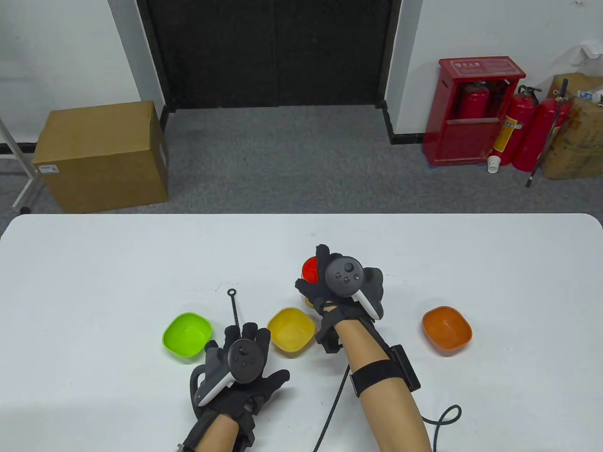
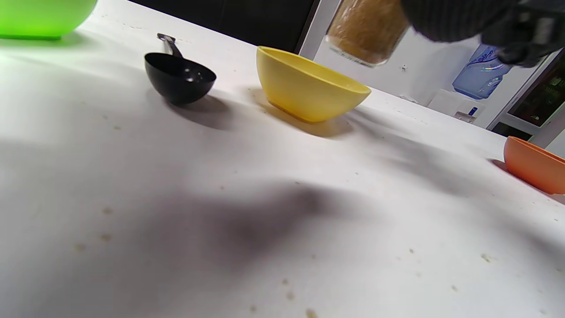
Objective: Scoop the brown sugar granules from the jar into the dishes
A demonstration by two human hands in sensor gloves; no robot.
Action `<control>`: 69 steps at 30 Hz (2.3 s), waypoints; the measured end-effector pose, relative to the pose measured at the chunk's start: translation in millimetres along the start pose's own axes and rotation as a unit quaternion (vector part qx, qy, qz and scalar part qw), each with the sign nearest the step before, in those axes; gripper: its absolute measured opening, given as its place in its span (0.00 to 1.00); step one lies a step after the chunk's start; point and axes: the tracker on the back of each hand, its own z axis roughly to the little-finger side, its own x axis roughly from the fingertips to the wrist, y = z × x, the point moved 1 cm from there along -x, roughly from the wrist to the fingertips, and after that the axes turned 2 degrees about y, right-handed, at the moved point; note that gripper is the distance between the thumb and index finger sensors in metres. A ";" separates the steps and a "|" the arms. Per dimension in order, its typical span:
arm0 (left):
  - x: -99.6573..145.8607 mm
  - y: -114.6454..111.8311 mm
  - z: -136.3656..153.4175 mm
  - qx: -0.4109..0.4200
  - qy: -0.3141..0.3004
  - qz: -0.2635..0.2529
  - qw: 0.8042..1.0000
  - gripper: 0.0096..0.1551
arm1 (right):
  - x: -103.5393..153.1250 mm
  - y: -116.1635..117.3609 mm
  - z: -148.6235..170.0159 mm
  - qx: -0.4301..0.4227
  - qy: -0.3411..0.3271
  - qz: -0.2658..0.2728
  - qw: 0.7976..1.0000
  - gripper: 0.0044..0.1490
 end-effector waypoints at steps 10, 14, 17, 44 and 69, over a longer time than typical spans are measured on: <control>-0.7 -1.1 -3.3 -0.021 0.007 -0.002 1.000 0.58 | 59.1 -28.0 0.7 -0.023 -0.048 -0.016 0.998 0.58; -0.8 -1.5 -3.8 -0.020 0.010 0.001 1.000 0.58 | 83.2 -25.0 6.9 -0.037 -0.059 -0.032 0.997 0.58; -0.3 -0.6 -3.5 -0.018 0.011 0.000 1.000 0.58 | 96.4 -18.8 10.8 -0.040 -0.066 -0.043 0.996 0.57; 0.9 -1.7 -12.6 0.012 -0.021 0.027 0.999 0.59 | 122.2 19.3 32.4 -0.024 -0.124 -0.110 0.986 0.57; -23.6 -30.6 -55.8 0.244 -0.045 0.077 0.966 0.65 | 116.5 7.4 14.5 0.036 -0.120 -0.147 0.981 0.56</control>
